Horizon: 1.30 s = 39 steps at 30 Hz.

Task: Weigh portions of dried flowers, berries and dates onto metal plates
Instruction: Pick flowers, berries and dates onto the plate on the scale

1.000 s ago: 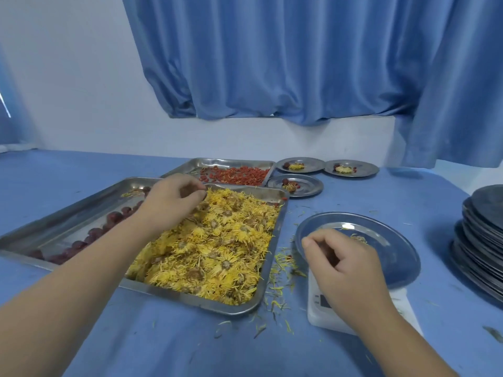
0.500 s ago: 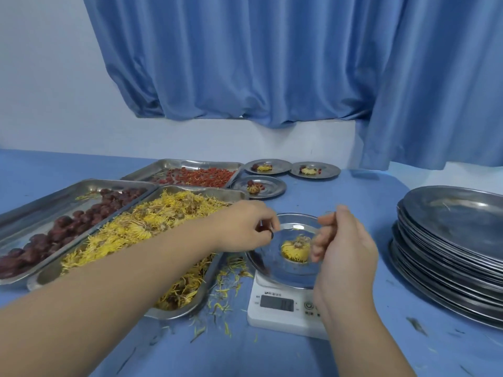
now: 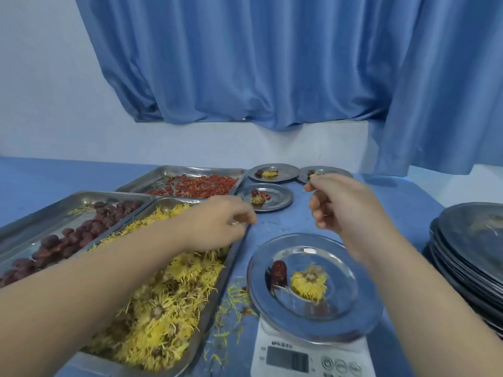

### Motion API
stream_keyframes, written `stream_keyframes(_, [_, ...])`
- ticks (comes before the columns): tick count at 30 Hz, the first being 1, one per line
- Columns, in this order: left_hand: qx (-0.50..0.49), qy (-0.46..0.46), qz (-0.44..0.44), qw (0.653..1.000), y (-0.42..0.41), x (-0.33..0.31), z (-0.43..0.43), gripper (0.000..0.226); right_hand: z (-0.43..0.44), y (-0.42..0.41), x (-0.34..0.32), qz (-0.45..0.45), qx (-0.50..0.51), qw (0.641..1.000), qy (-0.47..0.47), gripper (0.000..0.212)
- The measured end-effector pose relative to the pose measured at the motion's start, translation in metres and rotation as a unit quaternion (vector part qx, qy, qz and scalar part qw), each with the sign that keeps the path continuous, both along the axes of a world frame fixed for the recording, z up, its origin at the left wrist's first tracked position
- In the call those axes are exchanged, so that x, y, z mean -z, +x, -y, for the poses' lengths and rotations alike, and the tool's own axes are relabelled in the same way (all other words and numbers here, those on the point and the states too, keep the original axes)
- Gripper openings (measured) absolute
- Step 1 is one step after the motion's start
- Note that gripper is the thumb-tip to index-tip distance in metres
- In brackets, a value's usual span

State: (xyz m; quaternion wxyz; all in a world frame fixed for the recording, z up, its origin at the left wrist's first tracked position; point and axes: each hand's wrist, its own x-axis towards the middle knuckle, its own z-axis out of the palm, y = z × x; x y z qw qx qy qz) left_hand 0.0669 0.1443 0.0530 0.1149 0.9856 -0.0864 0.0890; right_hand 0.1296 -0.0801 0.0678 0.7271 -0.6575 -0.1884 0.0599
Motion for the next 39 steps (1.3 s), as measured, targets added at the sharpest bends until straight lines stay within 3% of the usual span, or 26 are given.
stream_keyframes(3, [-0.091,0.009,0.029,0.995,0.012,-0.015,-0.037,0.021,0.001,0.023,0.001,0.036,0.003,0.995,-0.09,0.016])
stream_keyframes(6, [-0.202,-0.124,0.054,0.97,0.034,-0.031,-0.077,0.017,0.001,0.044,0.013,0.049,0.024,0.989,-0.139,0.015])
stream_keyframes(10, [-0.281,-0.079,0.036,0.956,0.082,-0.033,-0.123,0.025,-0.005,0.064,0.036,0.103,0.052,0.97,-0.215,0.021])
stream_keyframes(16, [-0.25,-0.012,-0.109,0.962,0.146,0.007,-0.14,0.012,-0.006,0.072,0.048,0.145,0.043,0.965,-0.213,0.016])
stream_keyframes(23, [-0.257,0.042,-0.172,0.95,0.187,0.033,-0.14,0.034,-0.006,0.071,0.047,0.17,0.061,0.96,-0.213,0.016])
stream_keyframes(26, [-0.258,0.047,-0.205,0.943,0.195,0.034,-0.145,0.033,-0.006,0.074,0.05,0.184,0.075,0.952,-0.233,0.015])
stream_keyframes(39, [-0.288,0.007,-0.11,0.951,0.197,0.036,-0.151,0.03,0.0,0.075,0.044,0.186,0.086,0.959,-0.196,0.014])
